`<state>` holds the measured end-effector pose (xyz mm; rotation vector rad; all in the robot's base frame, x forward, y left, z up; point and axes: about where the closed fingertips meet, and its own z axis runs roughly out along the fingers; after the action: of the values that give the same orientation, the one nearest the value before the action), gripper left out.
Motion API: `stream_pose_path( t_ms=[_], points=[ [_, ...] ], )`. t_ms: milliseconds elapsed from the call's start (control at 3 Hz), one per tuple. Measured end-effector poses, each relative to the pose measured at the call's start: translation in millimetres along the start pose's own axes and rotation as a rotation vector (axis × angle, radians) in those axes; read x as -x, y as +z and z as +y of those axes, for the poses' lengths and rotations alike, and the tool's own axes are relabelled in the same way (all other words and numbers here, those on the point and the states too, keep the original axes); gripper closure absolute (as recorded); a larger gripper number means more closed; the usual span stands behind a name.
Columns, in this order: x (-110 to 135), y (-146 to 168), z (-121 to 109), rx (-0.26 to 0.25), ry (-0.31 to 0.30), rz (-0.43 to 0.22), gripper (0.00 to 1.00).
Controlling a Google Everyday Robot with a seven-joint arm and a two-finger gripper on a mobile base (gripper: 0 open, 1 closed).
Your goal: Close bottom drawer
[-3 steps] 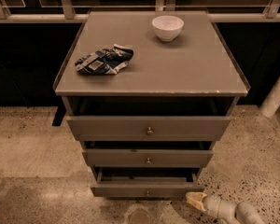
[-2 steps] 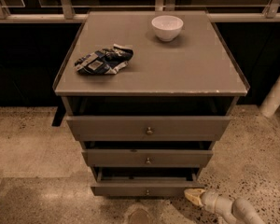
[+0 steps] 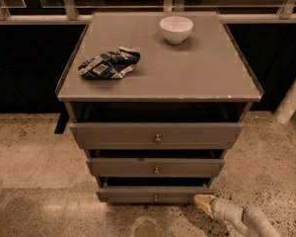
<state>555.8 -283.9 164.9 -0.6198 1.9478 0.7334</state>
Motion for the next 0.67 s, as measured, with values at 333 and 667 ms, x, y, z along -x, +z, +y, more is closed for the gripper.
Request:
stream_pose_path(
  t_ms=[333, 667],
  points=[
    [0, 0, 1, 0.000, 0.000, 0.000, 1.00],
    [14, 9, -15, -0.057, -0.011, 0.010, 1.00]
  ],
)
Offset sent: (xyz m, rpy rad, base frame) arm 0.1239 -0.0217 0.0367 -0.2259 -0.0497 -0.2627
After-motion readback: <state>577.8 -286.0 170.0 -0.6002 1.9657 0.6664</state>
